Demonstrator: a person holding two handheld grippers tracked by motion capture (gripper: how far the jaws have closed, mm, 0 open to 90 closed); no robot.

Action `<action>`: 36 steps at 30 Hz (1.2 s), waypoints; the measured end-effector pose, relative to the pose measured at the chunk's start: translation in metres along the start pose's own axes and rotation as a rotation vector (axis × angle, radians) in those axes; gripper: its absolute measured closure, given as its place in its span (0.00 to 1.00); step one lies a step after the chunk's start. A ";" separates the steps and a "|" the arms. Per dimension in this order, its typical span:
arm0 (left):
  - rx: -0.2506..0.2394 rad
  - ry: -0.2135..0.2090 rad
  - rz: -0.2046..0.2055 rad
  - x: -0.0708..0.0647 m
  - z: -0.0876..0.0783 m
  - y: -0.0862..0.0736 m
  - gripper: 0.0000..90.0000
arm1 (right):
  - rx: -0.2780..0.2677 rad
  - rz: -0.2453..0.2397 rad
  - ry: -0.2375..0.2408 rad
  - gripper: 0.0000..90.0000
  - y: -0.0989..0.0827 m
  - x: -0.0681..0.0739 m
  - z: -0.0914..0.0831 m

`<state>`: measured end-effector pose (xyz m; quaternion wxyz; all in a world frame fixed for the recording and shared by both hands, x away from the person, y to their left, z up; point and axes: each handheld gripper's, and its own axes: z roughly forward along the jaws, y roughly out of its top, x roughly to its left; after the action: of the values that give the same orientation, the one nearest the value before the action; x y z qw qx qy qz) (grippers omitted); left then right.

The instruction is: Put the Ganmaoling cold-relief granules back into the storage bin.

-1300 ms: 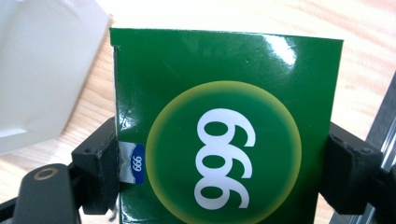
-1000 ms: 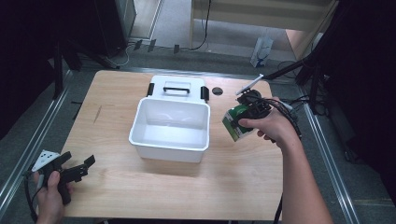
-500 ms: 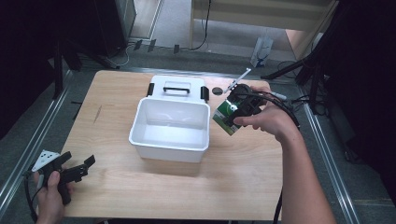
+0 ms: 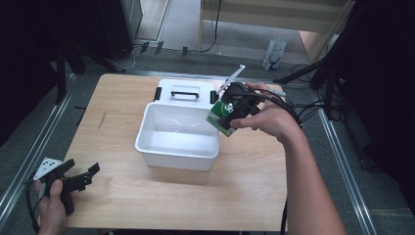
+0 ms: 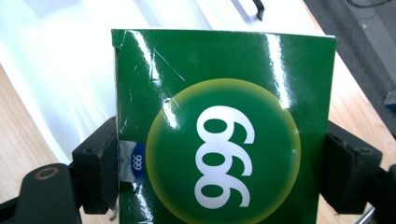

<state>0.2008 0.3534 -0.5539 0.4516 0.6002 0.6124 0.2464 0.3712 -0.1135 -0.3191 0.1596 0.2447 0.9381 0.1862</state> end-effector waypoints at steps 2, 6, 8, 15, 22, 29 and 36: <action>0.000 0.000 0.001 0.000 0.000 0.000 0.01 | -0.002 -0.015 0.003 0.18 0.006 0.004 0.000; 0.000 -0.001 0.001 0.000 0.000 0.000 0.01 | -0.012 -0.053 0.014 0.18 0.013 0.010 0.001; 0.001 -0.001 0.002 0.000 0.000 0.000 0.01 | -0.019 -0.072 0.019 0.18 0.017 0.013 0.002; 0.001 -0.001 0.002 0.000 0.000 0.000 0.01 | -0.038 -0.200 0.060 0.18 0.026 0.029 0.012; -0.001 -0.003 0.001 0.000 0.000 0.000 0.01 | -0.026 -0.345 0.087 0.18 0.030 0.041 0.026; -0.002 -0.004 0.000 0.000 0.000 0.000 0.01 | 0.007 -0.422 0.110 0.18 0.025 0.044 0.044; -0.004 -0.006 -0.003 0.001 0.000 0.000 0.01 | 0.011 -0.453 0.126 0.18 0.020 0.045 0.064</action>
<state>0.2006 0.3542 -0.5541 0.4547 0.5993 0.6115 0.2452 0.3668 -0.0562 -0.3765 0.1370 0.0165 0.9781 0.1556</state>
